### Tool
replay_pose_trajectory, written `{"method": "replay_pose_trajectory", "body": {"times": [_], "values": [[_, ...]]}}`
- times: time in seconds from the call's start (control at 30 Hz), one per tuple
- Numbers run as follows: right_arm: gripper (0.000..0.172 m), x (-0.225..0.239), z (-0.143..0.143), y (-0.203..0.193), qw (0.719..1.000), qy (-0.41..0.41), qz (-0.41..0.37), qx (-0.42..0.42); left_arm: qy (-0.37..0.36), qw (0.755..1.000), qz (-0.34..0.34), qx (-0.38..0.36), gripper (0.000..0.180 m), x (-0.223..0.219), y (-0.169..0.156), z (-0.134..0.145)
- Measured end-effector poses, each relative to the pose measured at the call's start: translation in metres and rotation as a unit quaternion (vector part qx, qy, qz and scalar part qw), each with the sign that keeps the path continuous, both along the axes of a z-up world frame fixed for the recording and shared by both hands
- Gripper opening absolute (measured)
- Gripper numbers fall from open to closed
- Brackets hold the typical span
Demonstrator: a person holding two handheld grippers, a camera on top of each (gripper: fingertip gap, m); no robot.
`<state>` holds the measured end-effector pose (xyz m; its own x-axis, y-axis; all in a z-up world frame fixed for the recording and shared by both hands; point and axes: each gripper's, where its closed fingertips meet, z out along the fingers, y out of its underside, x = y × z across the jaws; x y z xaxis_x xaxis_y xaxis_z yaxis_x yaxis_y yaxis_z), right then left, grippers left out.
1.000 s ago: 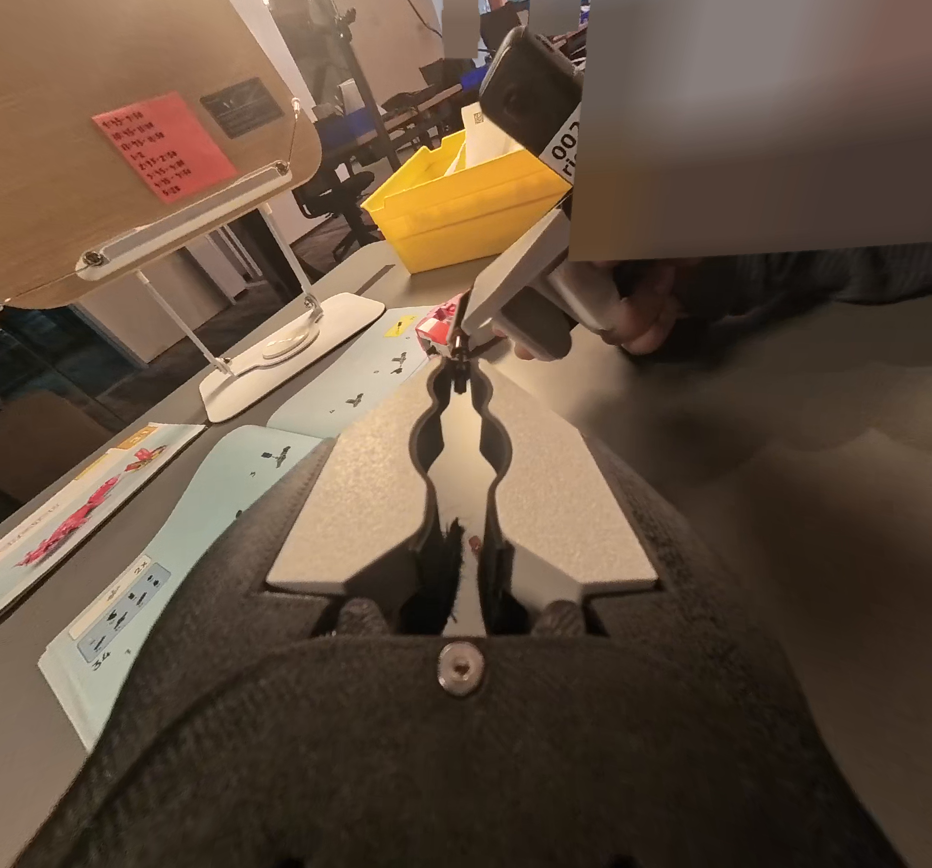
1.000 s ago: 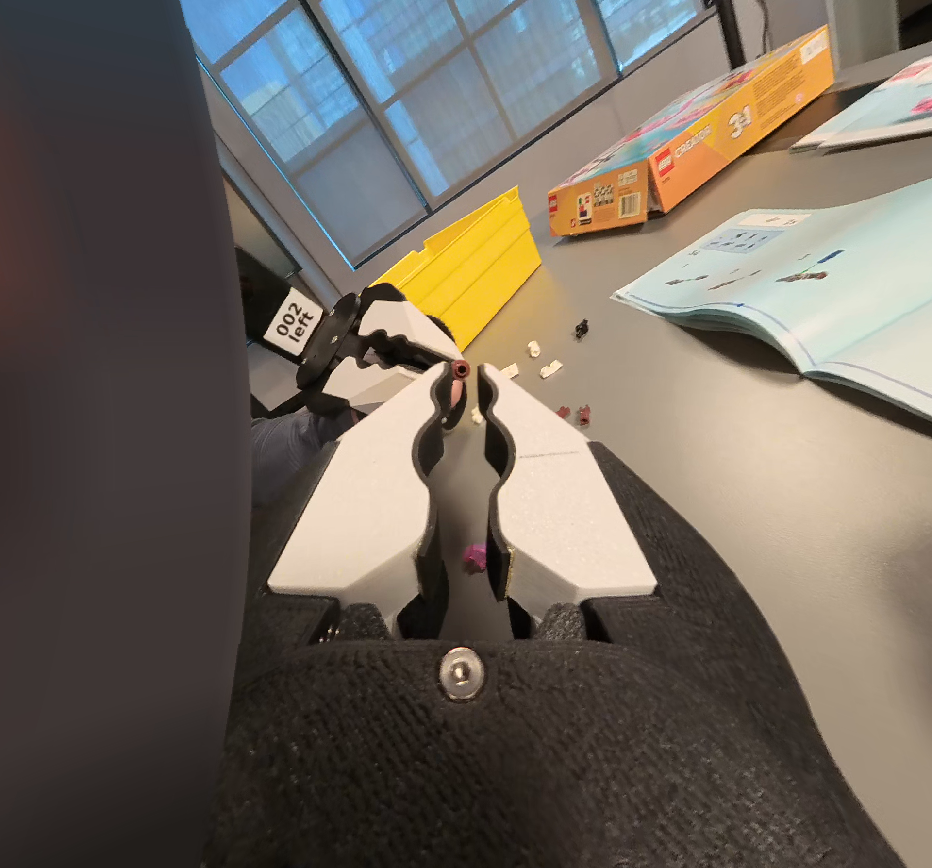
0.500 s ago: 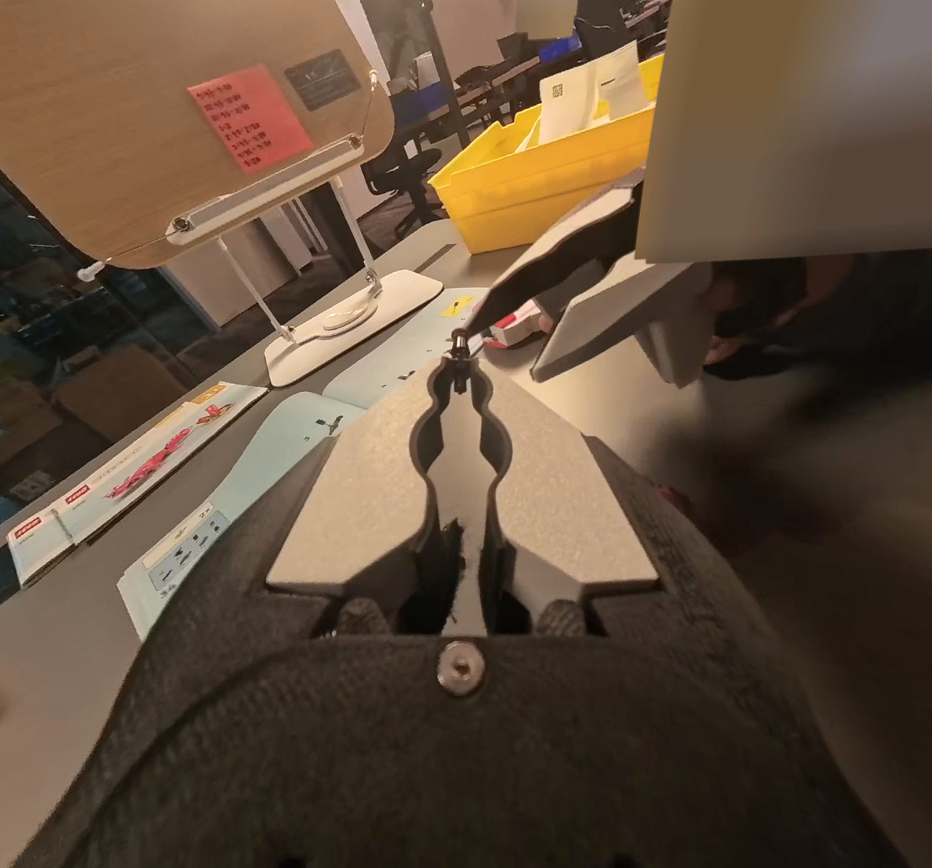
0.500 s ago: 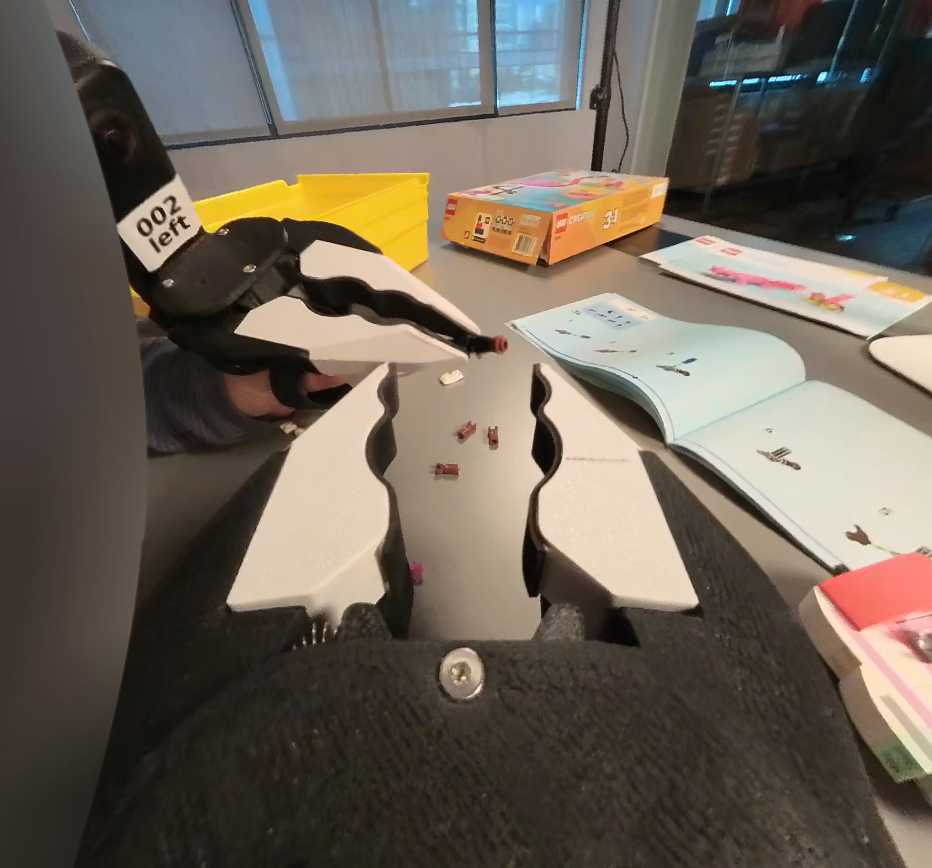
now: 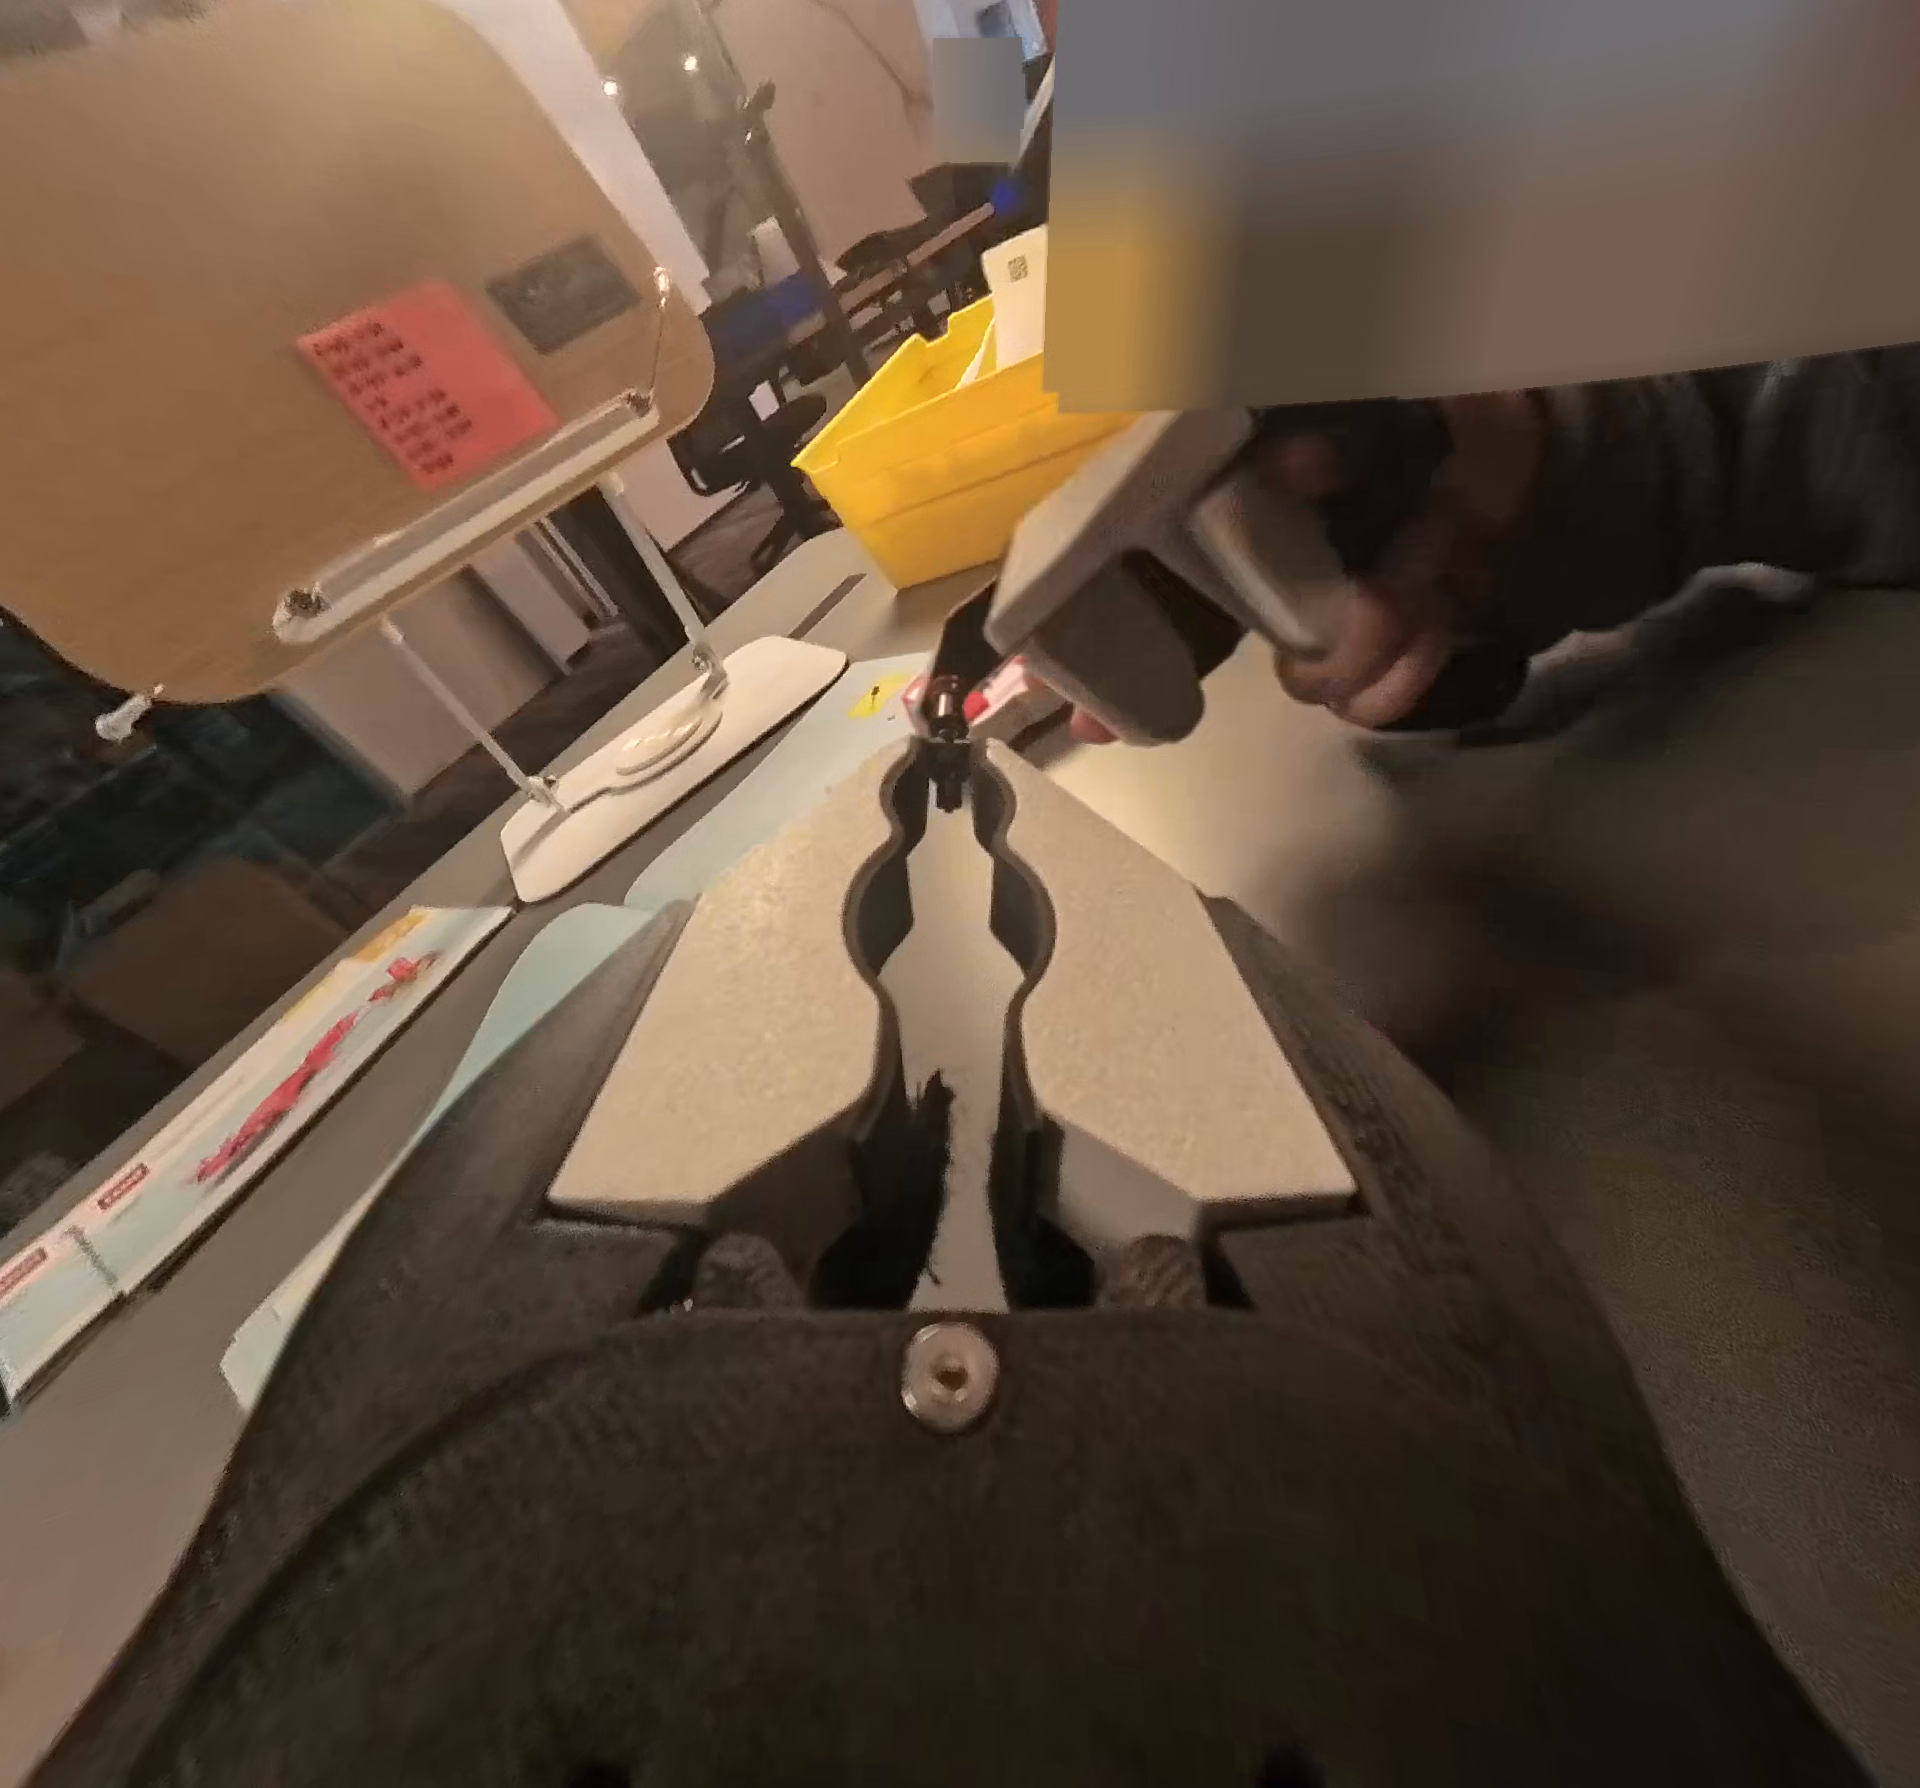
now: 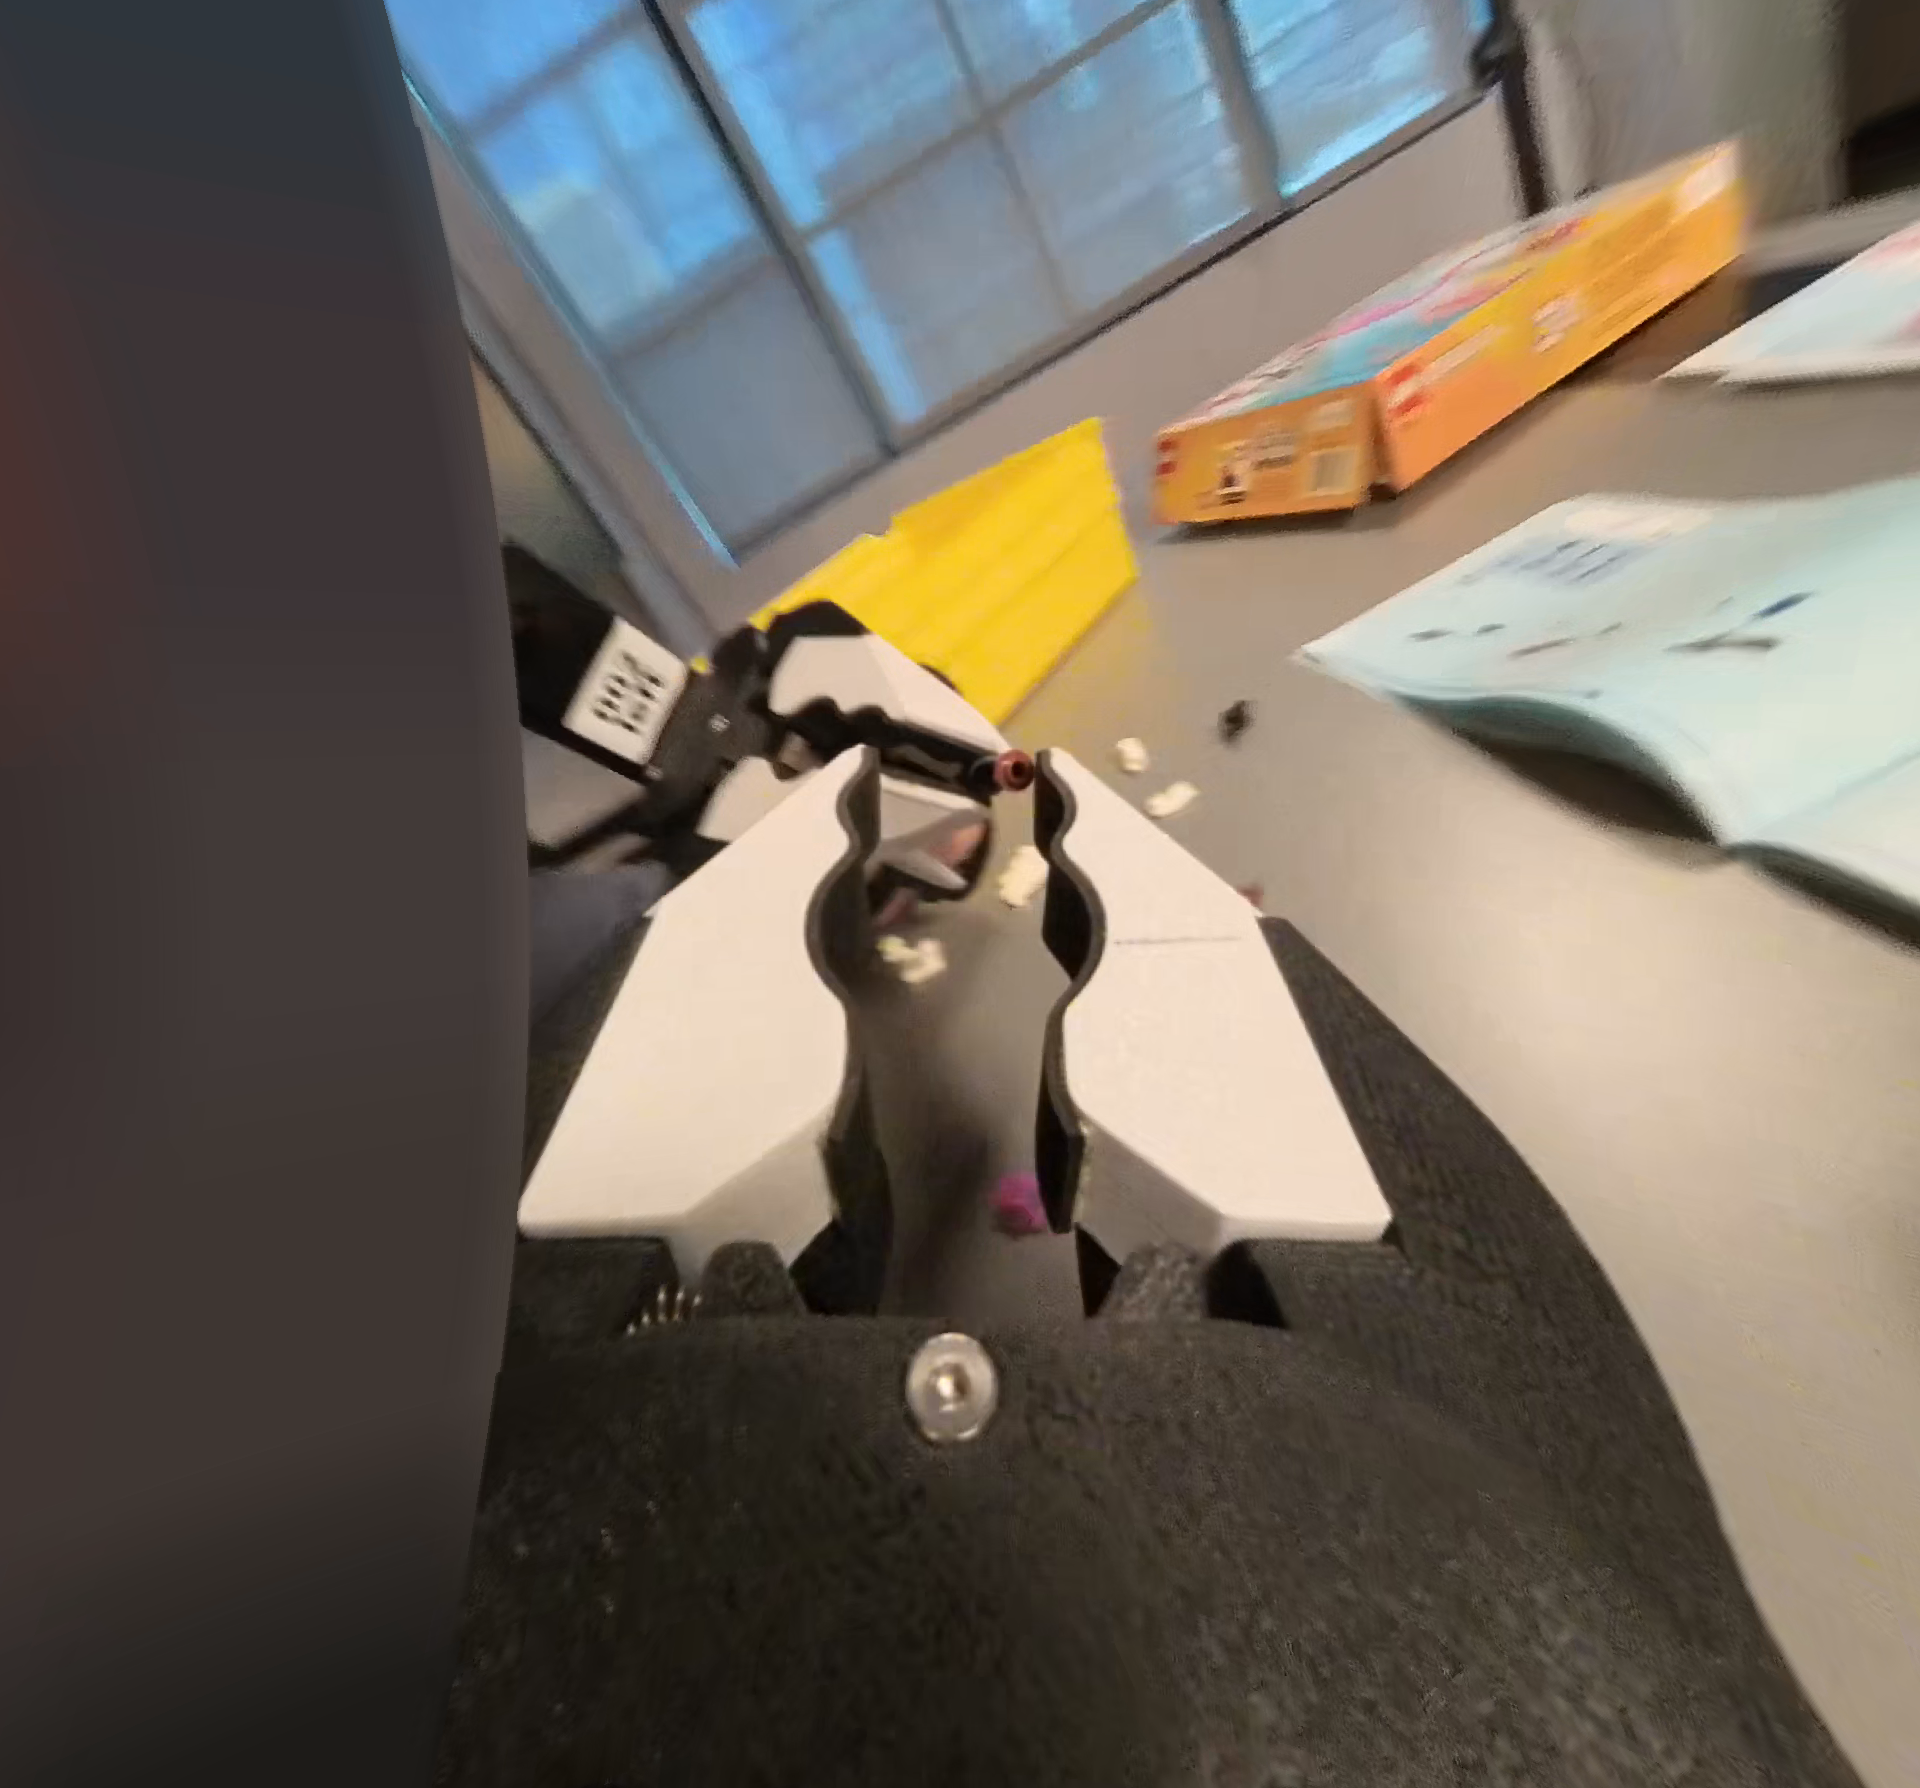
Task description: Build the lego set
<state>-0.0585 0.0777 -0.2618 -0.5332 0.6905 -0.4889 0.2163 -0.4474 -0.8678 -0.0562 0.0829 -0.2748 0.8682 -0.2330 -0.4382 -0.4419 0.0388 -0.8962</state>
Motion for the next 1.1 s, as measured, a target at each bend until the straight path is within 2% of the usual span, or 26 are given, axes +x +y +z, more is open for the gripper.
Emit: {"method": "replay_pose_trajectory", "body": {"times": [0.07, 0.2, 0.33, 0.43, 0.6, 0.63, 0.67, 0.73, 0.8, 0.93, 1.03, 1.1], "values": [[0.026, 0.005, 0.003, 0.002, 0.998, -0.011, 0.034, -0.052, 0.011, 1.000, -0.013, 0.005, 0.007, 0.004, -0.002, 0.001], [0.023, 0.008, -0.001, 0.001, 0.995, -0.042, 0.059, -0.069, 0.029, 0.999, -0.020, 0.005, 0.006, 0.008, -0.003, -0.001], [0.021, 0.008, -0.010, 0.000, 0.993, -0.071, 0.067, -0.067, 0.046, 0.999, -0.027, 0.002, 0.006, 0.013, -0.003, -0.003], [0.007, 0.009, -0.016, -0.006, 0.991, -0.088, 0.081, -0.062, 0.063, 0.998, -0.031, 0.001, 0.006, 0.016, -0.003, -0.006], [0.006, 0.018, -0.012, -0.010, 0.988, -0.080, 0.118, -0.063, 0.067, 0.996, -0.051, 0.010, 0.007, 0.025, -0.007, -0.003], [0.006, 0.018, -0.010, -0.011, 0.989, -0.073, 0.119, -0.053, 0.069, 0.997, -0.045, 0.013, 0.010, 0.025, -0.007, -0.001], [0.006, 0.017, -0.011, -0.009, 0.991, -0.067, 0.105, -0.039, 0.074, 0.996, -0.035, 0.021, 0.028, 0.023, -0.008, 0.003], [0.006, 0.011, -0.015, 0.001, 0.996, -0.060, 0.068, -0.013, 0.050, 0.997, -0.011, 0.066, 0.041, 0.012, -0.016, 0.028], [0.006, 0.006, -0.013, 0.015, 0.999, -0.036, 0.022, -0.002, 0.008, 0.990, 0.058, 0.130, 0.052, -0.017, -0.030, 0.064], [0.005, 0.001, -0.003, 0.038, 0.996, 0.032, -0.074, 0.039, -0.069, 0.940, 0.176, 0.284, 0.056, -0.072, -0.090, 0.130], [0.005, 0.000, 0.001, 0.041, 0.986, 0.074, -0.118, 0.090, -0.101, 0.901, 0.225, 0.357, 0.053, -0.093, -0.128, 0.151], [0.006, 0.001, 0.005, 0.041, 0.977, 0.100, -0.143, 0.120, -0.114, 0.897, 0.225, 0.362, 0.051, -0.096, -0.132, 0.151]]}}
